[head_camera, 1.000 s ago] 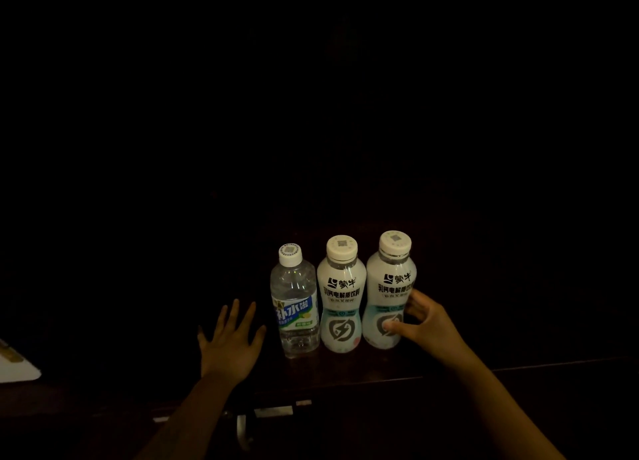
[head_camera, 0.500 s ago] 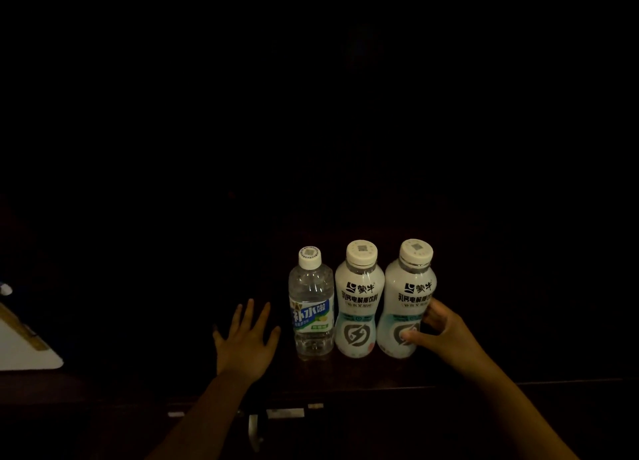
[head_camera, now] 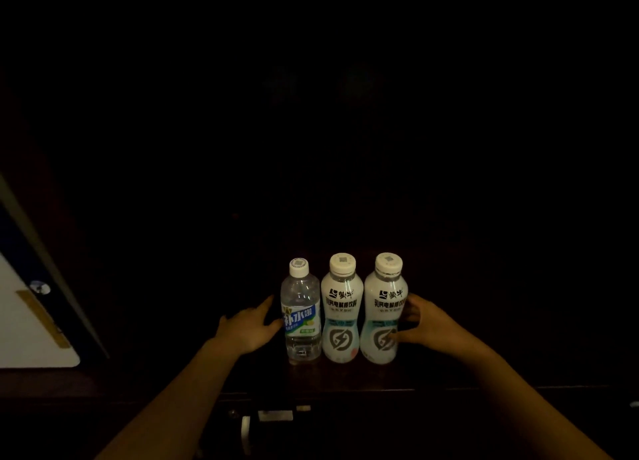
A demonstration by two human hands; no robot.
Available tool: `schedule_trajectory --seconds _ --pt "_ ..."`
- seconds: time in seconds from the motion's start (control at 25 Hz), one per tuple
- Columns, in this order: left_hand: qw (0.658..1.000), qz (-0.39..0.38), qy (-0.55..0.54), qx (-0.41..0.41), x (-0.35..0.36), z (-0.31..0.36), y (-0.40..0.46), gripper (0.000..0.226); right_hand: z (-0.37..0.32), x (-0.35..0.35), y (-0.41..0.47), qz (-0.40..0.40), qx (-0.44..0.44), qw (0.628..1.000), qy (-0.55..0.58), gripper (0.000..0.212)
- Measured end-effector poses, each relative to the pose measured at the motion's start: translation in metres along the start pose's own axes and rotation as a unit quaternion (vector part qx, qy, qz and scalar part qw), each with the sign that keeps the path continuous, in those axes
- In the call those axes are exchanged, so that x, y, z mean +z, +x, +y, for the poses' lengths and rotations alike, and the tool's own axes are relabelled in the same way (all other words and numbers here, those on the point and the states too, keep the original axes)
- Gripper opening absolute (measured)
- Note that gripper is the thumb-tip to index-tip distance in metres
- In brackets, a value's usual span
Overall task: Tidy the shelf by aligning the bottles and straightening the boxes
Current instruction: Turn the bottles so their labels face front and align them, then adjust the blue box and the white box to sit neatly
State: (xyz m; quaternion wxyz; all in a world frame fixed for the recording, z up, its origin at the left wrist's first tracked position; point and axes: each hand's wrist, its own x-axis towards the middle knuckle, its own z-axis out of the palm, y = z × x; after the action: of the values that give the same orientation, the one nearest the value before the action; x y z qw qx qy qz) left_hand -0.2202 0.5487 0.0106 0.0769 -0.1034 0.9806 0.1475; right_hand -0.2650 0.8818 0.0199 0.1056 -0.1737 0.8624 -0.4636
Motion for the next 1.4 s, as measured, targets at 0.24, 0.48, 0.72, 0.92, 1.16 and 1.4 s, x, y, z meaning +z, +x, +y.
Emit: schedule_trajectory --seconds 0.24,0.48,0.72,0.92,1.16,1.4 --pt "0.990 0.106 -0.090 0.028 -0.068 -0.003 -0.043 0.071 -0.054 -0.046 -0.029 0.083 -0.023 0.990 -0.112 0.093" --pt "0.968 0.181 -0.129 0.113 -0.114 -0.014 -0.113 0.069 -0.129 -0.021 -0.088 0.148 -0.096 0.967 -0.183 0.085" --pt "0.951 0.149 -0.176 0.208 -0.130 -0.085 -0.217 0.069 -0.194 0.075 -0.150 0.166 -0.136 0.956 -0.200 0.080" --pt "0.953 0.159 -0.164 0.200 -0.143 -0.145 -0.279 0.077 -0.243 0.149 -0.179 0.144 -0.167 0.955 -0.201 0.078" --pt "0.959 0.178 -0.158 0.155 -0.161 -0.225 -0.313 0.080 -0.304 0.223 -0.164 0.085 -0.202 0.962 -0.164 0.073" --pt "0.961 0.202 -0.157 0.101 -0.171 -0.318 -0.318 0.075 -0.349 0.311 -0.114 0.020 -0.222 0.966 -0.129 0.073"
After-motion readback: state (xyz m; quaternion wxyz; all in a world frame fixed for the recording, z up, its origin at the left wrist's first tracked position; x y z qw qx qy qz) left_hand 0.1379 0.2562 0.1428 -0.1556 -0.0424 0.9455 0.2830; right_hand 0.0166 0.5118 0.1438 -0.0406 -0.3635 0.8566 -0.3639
